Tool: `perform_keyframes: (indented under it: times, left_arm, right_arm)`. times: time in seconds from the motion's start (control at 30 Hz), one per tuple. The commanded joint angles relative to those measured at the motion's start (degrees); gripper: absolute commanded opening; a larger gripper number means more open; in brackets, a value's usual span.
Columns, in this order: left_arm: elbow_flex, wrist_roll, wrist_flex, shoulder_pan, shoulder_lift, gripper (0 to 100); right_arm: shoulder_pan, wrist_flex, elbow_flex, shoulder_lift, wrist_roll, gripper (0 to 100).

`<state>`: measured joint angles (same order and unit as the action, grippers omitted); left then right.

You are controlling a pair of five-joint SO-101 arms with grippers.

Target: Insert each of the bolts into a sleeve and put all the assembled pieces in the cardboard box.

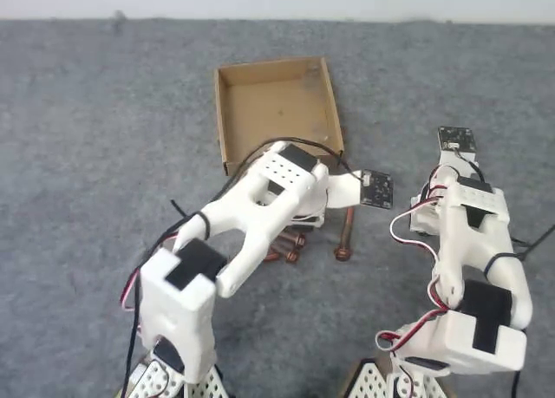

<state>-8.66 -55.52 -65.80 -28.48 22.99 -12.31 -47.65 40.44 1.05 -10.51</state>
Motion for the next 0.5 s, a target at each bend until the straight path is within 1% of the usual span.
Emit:
perform_keyframes:
  times: [0.0, 0.07, 0.13, 0.27, 0.47]
  left_arm:
    - [4.97, -0.18, -0.53, -0.79, 2.2, 16]
    - [6.64, 2.37, -0.53, -0.7, 3.16, 15]
    - [7.25, 4.57, -0.35, -0.79, 3.52, 11]
    - [7.25, 4.57, 0.35, -2.02, 4.4, 2]
    - [7.16, 4.66, -1.23, -1.76, 4.66, 1]
  right_arm:
    - [-0.75, 0.84, -3.6, 0.57, 0.7, 0.6]
    - [-0.66, 0.84, -3.6, 0.57, 0.7, 0.6]
    - [-0.57, 0.84, -3.6, 0.48, 0.7, 0.6]
    - [-0.57, 0.92, -3.69, 0.31, 0.7, 0.6]
    - [-0.66, 0.92, -3.69, 0.31, 0.7, 0.6]
